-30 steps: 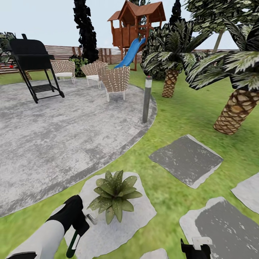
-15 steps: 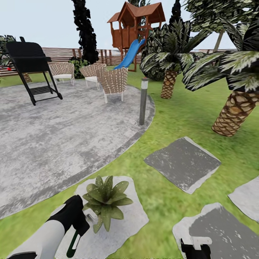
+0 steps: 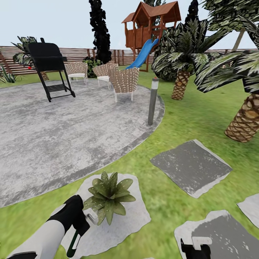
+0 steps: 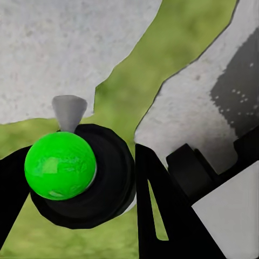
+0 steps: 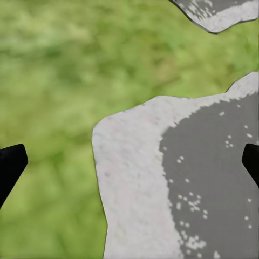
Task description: Pick up the pesticide atomizer in the garden and spray insectifuge to fully cover both potted plants in the garden.
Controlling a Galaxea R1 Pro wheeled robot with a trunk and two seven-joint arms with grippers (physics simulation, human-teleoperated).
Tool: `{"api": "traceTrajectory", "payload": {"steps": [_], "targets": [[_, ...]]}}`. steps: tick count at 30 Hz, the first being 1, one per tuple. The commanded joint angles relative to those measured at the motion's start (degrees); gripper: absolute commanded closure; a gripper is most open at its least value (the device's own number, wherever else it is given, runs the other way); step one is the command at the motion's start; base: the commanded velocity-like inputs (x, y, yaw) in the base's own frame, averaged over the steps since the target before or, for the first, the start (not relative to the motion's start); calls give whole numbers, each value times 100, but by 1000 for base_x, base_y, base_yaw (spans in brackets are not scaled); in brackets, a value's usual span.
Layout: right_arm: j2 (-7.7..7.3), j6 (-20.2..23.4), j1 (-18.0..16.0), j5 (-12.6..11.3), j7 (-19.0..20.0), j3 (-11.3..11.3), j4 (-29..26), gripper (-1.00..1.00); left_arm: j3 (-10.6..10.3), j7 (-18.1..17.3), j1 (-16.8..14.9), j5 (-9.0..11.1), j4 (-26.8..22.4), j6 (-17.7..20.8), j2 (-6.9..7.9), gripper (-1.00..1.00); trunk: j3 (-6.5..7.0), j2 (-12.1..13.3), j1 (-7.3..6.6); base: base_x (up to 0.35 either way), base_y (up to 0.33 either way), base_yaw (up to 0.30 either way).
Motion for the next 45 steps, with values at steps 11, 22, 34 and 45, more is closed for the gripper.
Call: {"api": "traceTrajectory", "payload": {"steps": [11,22,34,45], "targets": [[1,-28,-6,61,-23,-31,10,-100,32,-38,-2,-37,46,32,0,100,-5,-2,-1,16,-10,47],[1,-29,-6,61,-23,-31,10,-100,32,-38,-2,-29,14,32,-9,100,-5,-2,-1,167,-206,69],[1,-27,-6,61,-23,-31,10,-100,36,-75,-13,-29,-29,42,-8,100,-5,-2,-1,-75,-111,0],[1,-24,-6,61,-23,-31,10,-100,-51,-980,-368,-142,-34,67,-64,100,-5,-2,-1,0,0,0]]}}
